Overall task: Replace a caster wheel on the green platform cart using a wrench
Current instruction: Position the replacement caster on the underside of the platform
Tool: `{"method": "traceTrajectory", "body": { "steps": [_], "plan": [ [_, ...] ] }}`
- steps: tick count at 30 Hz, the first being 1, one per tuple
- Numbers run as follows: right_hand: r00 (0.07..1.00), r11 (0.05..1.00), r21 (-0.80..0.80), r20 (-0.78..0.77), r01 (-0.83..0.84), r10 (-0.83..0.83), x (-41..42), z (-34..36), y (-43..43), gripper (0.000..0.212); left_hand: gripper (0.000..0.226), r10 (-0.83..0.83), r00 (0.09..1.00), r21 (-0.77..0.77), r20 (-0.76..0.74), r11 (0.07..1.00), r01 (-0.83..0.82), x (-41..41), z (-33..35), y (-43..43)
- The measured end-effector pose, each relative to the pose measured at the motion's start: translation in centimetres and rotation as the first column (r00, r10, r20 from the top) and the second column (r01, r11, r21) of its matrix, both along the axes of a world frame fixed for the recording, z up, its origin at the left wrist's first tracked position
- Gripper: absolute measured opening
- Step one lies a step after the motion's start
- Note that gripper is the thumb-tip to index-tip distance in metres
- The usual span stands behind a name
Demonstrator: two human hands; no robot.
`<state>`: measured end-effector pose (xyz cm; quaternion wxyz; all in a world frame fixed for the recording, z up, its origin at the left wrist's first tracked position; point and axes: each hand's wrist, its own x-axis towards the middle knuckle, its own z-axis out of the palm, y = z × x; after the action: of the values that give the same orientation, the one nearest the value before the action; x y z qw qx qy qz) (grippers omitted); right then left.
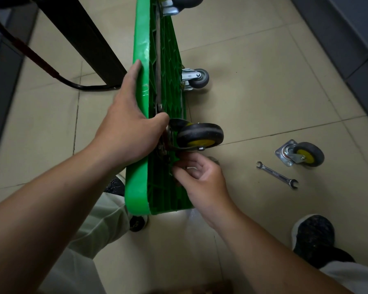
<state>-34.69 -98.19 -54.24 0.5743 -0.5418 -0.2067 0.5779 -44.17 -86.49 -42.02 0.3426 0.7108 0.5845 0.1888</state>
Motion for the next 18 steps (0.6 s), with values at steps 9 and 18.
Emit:
{"method": "traceTrajectory", "body": {
  "steps": [9, 18],
  "plan": [
    [0.999, 1.000, -0.004, 0.043, 0.011, -0.011, -0.40, 0.21, -0.69, 0.011, 0.096, 0.003, 1.000, -0.005, -0.003, 1.000, -0.003, -0.10, -0.07, 0.09],
    [0.999, 0.999, 0.031, 0.022, 0.029, -0.030, 0.45, 0.10, -0.54, 0.015, 0.097, -0.010, 1.000, -0.008, -0.007, 1.000, 0.010, 0.07, 0.23, -0.17]
  ]
}}
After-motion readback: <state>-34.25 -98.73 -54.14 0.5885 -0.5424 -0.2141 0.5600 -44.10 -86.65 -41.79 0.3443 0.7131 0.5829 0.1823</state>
